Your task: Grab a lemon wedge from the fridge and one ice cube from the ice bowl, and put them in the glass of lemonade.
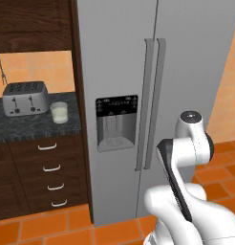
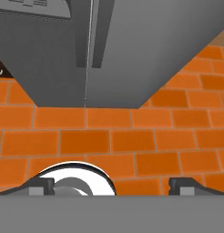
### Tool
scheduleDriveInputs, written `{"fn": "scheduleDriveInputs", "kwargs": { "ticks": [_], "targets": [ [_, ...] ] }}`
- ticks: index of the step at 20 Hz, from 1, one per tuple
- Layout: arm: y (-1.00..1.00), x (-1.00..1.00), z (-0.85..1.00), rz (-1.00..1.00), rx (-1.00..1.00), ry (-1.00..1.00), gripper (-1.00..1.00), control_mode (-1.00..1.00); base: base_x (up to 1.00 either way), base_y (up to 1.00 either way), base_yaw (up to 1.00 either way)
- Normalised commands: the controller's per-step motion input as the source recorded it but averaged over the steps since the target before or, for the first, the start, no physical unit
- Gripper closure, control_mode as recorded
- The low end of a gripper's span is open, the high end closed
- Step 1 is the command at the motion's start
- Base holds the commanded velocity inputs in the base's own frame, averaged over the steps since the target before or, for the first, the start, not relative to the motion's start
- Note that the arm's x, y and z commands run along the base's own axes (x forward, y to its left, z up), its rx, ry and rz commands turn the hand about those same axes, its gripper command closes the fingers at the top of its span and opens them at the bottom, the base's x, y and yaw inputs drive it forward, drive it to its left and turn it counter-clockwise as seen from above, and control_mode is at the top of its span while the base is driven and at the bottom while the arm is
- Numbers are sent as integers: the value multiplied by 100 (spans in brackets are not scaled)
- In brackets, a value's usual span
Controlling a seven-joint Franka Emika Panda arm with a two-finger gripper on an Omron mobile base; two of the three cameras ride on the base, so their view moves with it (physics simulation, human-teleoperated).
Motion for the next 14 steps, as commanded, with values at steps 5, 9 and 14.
{"fn": "scheduleDriveInputs", "kwargs": {
  "ticks": [5,9,14],
  "targets": [
    [-9,53,0,-1,0,1,-100,-100,5,0,-1],
    [-8,71,41,0,3,-14,-100,-100,0,0,0],
    [0,28,59,-1,16,-25,-100,-100,0,0,0]
  ]
}}
